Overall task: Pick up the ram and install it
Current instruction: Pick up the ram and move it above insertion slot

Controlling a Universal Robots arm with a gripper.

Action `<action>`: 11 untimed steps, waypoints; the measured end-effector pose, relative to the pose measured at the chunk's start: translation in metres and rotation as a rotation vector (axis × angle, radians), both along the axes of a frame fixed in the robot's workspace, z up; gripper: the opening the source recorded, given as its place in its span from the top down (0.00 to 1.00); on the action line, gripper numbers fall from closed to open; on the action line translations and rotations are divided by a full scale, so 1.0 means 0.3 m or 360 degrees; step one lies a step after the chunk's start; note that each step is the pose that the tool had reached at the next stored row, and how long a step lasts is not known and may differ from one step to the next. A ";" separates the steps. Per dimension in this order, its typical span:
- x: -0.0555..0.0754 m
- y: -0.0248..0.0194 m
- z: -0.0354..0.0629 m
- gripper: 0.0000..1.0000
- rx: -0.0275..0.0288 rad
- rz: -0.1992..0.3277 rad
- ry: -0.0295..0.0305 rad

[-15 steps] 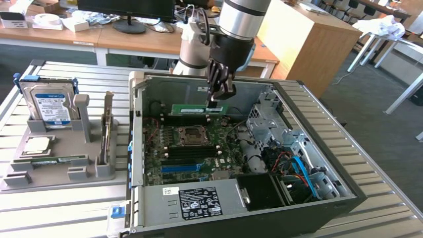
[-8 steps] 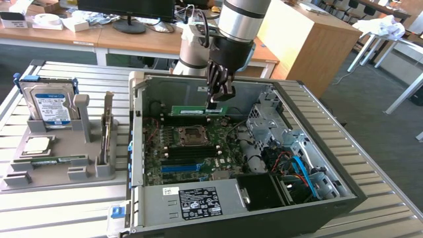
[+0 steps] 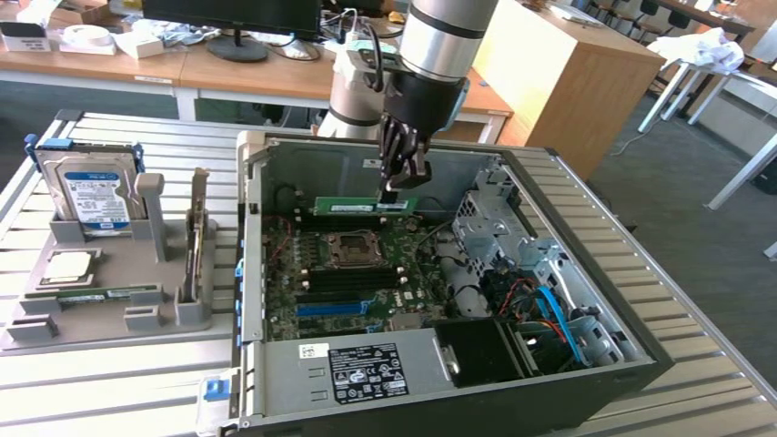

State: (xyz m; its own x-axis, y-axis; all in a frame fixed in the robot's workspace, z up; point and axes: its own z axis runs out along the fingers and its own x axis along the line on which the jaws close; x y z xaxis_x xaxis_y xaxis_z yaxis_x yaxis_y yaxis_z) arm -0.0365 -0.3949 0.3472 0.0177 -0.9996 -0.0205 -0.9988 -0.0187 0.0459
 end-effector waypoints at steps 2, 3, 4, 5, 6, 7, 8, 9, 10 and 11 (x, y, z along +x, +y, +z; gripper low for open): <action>0.000 0.000 -0.002 0.89 -0.00001 0.0000 0.00001; 0.000 0.000 -0.002 0.89 -0.00002 0.0000 0.00001; 0.000 0.000 -0.002 0.89 -0.00002 0.0000 0.00002; 0.000 0.000 -0.002 0.89 -0.00002 0.0000 0.00001; 0.000 0.000 -0.002 0.89 -0.00001 0.0000 0.00000; 0.000 0.000 -0.003 0.89 0.00000 0.0000 0.00000; 0.000 0.000 -0.003 0.89 0.00000 0.0000 0.00000; 0.000 0.000 -0.003 0.89 0.00000 0.0000 0.00001; 0.000 0.000 -0.003 0.89 0.00000 0.0000 0.00000; 0.000 0.000 -0.004 0.89 0.00002 0.0000 -0.00001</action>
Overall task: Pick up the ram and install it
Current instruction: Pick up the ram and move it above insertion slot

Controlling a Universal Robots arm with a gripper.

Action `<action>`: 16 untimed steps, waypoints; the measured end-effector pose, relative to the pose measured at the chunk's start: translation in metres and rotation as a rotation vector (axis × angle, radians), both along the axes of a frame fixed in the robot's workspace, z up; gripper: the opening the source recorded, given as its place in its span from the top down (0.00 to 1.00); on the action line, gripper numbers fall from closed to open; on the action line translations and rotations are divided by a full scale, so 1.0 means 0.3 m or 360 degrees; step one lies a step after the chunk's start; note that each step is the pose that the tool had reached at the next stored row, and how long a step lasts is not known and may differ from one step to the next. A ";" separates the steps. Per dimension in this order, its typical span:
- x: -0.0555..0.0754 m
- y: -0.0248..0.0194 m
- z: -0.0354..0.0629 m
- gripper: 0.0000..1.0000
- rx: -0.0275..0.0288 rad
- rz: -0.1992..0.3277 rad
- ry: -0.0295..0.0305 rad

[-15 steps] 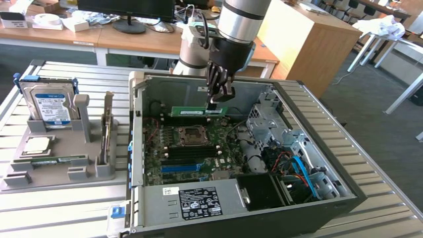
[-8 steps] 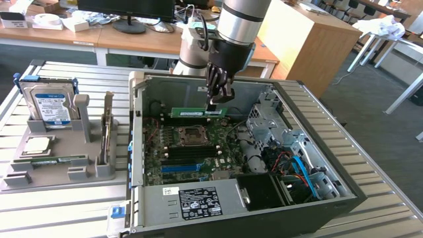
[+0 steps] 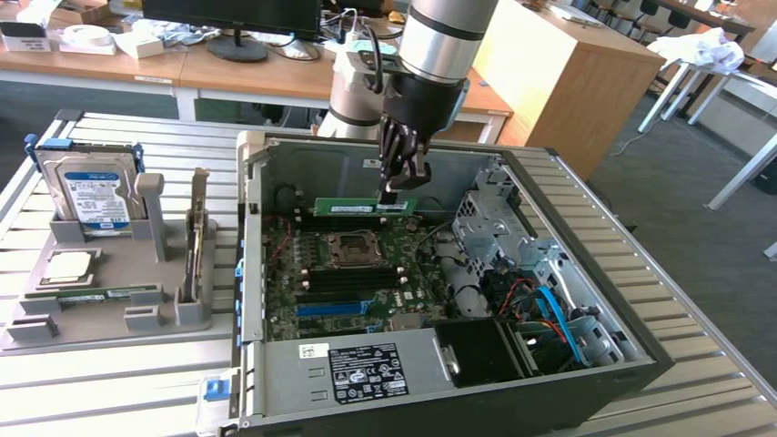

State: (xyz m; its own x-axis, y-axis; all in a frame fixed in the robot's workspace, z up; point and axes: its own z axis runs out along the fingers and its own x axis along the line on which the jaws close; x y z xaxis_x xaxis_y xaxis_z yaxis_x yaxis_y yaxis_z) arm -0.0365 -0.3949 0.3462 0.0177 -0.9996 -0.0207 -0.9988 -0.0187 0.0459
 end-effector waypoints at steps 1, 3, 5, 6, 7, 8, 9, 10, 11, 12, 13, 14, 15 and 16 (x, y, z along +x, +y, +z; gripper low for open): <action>0.000 0.000 -0.001 0.89 0.00003 0.0000 -0.00001; 0.000 0.000 -0.003 0.89 -0.00002 0.0000 0.00002; 0.000 0.000 -0.004 0.89 -0.00005 0.0000 0.00003; 0.000 0.000 -0.005 0.89 -0.00001 0.0000 0.00001; 0.000 0.000 -0.006 0.89 0.00001 0.0000 0.00001; 0.000 0.000 -0.007 0.89 0.00000 0.0000 0.00000; 0.000 0.000 -0.009 0.89 0.00000 0.0000 0.00000; 0.000 0.000 -0.009 0.89 -0.00003 0.0000 0.00002; 0.000 0.000 -0.010 0.89 -0.00004 0.0000 0.00002; 0.000 0.000 -0.012 0.89 0.00000 0.0000 0.00000; 0.000 0.000 -0.013 0.89 0.00001 0.0000 0.00001; 0.000 0.000 -0.014 0.89 0.00000 0.0000 0.00001; 0.000 0.000 -0.015 0.89 -0.00002 0.0000 0.00002; 0.000 0.000 -0.015 0.89 -0.00003 0.0000 0.00003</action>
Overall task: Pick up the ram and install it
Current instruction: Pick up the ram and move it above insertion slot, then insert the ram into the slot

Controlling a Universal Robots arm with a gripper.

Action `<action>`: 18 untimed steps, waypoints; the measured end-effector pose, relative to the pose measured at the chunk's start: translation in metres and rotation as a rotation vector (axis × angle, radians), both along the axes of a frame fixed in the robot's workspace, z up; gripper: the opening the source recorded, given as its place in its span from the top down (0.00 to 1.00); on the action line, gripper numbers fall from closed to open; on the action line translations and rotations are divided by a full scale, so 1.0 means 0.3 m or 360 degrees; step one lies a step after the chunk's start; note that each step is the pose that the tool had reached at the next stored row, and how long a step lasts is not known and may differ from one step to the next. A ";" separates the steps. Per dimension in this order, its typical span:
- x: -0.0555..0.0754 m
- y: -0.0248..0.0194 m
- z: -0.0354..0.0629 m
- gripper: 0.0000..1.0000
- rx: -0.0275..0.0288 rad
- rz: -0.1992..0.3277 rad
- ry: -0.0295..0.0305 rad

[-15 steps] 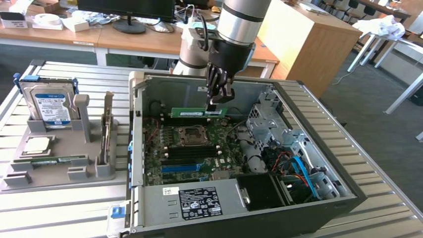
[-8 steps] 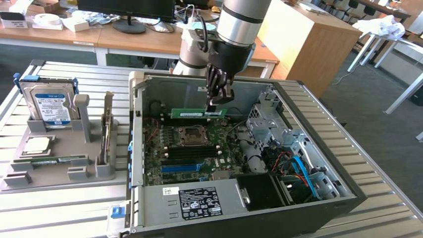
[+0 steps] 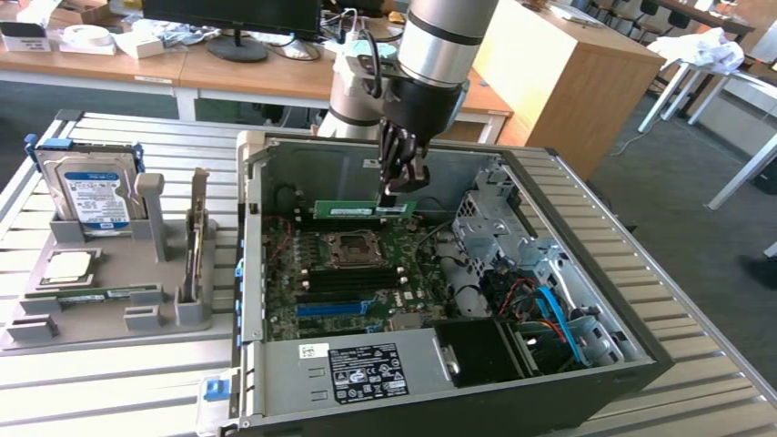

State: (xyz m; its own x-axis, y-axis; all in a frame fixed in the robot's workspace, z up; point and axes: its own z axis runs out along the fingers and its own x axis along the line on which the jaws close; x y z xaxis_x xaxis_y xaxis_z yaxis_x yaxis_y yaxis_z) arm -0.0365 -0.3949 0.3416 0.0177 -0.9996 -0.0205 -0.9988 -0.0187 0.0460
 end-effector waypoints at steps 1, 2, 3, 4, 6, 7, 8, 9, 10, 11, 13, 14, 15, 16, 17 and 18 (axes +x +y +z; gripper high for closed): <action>0.000 0.000 -0.001 0.89 0.00002 0.0000 -0.00002; 0.000 0.000 -0.001 0.89 0.00002 0.0000 -0.00001; 0.000 0.000 -0.001 0.89 0.00003 0.0000 -0.00001; 0.000 0.000 -0.001 0.89 0.00002 0.0000 0.00007; 0.000 0.000 -0.001 0.89 0.00002 0.0000 0.00031; 0.000 0.000 -0.001 0.89 0.00002 0.0000 0.00045; 0.000 0.000 -0.001 0.89 0.00003 0.0000 0.00060; 0.000 0.000 -0.001 0.89 0.00003 0.0000 0.00061; 0.000 0.000 -0.001 0.89 0.00002 0.0000 0.00061; 0.000 0.000 -0.001 0.89 0.00002 0.0000 0.00061; 0.000 0.000 -0.001 0.89 0.00002 0.0000 0.00061; 0.000 0.000 -0.001 0.89 0.00002 0.0000 0.00061; 0.000 0.000 -0.001 0.89 0.00003 0.0000 0.00061; 0.000 0.000 -0.001 0.89 0.00003 0.0000 0.00062; 0.000 0.000 -0.001 0.89 0.00003 0.0000 0.00061; 0.000 0.000 -0.001 0.89 0.00002 0.0000 0.00062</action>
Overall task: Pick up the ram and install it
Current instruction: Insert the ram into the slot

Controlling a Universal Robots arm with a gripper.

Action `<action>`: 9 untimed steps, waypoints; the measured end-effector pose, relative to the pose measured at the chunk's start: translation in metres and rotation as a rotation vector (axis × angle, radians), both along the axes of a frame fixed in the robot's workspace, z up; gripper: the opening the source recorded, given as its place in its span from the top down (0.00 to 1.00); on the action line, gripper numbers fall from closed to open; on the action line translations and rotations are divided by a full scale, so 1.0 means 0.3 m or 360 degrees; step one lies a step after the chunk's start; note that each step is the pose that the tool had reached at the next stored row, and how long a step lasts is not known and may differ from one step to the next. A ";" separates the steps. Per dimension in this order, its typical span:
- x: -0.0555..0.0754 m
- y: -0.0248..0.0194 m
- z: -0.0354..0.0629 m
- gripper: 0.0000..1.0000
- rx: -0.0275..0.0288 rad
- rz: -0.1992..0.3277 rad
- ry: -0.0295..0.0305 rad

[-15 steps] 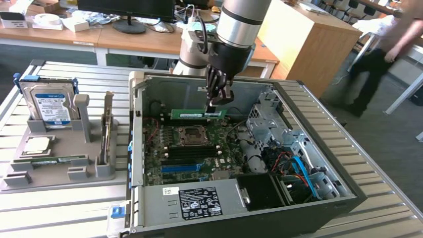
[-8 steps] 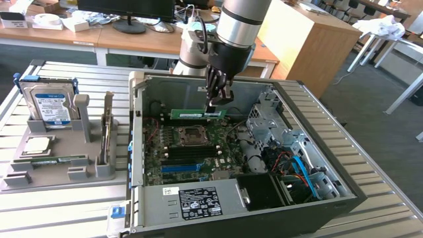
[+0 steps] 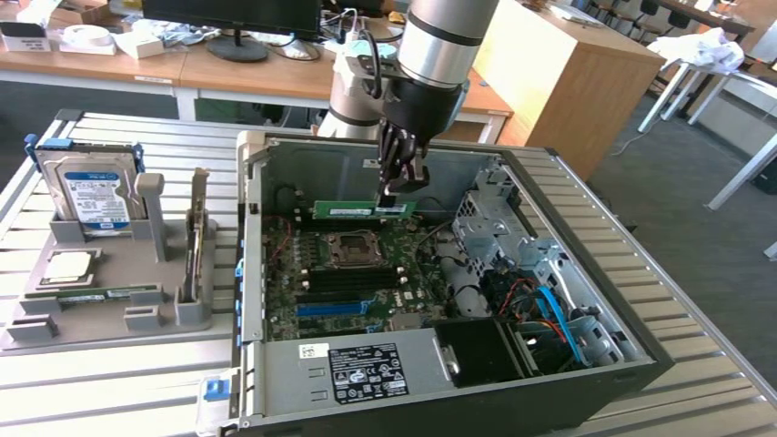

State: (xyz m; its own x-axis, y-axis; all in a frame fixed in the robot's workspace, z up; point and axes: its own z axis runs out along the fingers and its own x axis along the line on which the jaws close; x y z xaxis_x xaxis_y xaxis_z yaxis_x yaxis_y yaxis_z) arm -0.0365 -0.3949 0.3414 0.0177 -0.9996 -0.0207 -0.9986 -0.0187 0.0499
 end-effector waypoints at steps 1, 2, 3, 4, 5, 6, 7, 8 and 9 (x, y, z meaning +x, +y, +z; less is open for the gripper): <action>0.000 0.000 0.000 0.89 0.00001 0.0000 0.00000; 0.000 -0.001 0.000 0.89 0.00003 0.0000 -0.00001; 0.000 -0.002 -0.001 0.89 0.00007 0.0000 -0.00003; 0.000 -0.004 0.000 0.89 0.00003 0.0000 -0.00002; 0.000 -0.008 0.000 0.89 -0.00002 0.0000 0.00000; 0.000 -0.012 0.000 0.89 0.00001 0.0000 -0.00001; 0.000 -0.015 0.000 0.89 0.00002 0.0000 -0.00001; 0.000 -0.019 0.000 0.89 0.00002 0.0000 0.00000; 0.000 -0.023 0.000 0.89 0.00001 0.0000 0.00000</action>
State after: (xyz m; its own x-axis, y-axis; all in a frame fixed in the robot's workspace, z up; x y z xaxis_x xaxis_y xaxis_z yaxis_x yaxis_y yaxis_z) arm -0.0365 -0.4017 0.3414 0.0177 -0.9996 -0.0207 -0.9986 -0.0187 0.0499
